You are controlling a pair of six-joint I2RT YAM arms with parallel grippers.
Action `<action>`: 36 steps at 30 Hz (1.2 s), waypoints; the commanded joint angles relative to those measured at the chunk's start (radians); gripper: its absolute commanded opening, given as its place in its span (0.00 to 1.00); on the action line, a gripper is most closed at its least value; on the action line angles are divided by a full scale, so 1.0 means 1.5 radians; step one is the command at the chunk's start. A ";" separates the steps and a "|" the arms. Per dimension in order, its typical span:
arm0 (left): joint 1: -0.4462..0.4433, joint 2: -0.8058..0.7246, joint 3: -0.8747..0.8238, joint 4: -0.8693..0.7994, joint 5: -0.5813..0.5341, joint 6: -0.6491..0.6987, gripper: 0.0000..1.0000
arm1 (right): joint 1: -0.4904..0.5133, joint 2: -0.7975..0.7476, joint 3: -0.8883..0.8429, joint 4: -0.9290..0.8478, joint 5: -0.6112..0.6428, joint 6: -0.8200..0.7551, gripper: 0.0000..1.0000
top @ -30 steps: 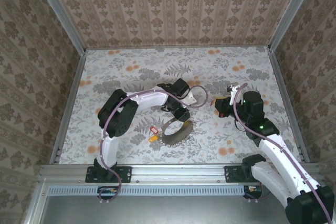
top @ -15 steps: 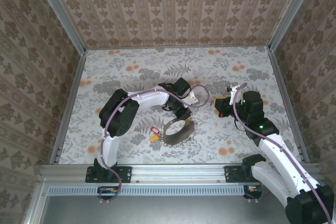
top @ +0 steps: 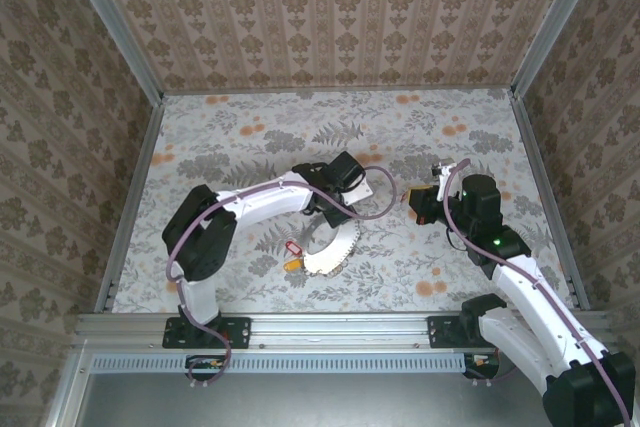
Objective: Put the keys on the keyring
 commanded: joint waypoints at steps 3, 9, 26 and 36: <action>0.014 0.030 0.008 0.003 0.077 -0.023 0.00 | -0.002 -0.016 -0.007 0.008 -0.009 0.013 0.00; 0.035 0.005 -0.003 0.017 0.106 -0.044 0.26 | -0.002 -0.017 -0.006 0.006 -0.011 0.017 0.00; 0.055 0.006 -0.039 0.071 0.234 -0.046 0.27 | -0.002 -0.006 -0.011 0.013 -0.013 0.026 0.00; 0.063 0.042 -0.044 0.077 0.253 -0.048 0.26 | -0.002 0.010 -0.014 0.018 -0.011 0.027 0.00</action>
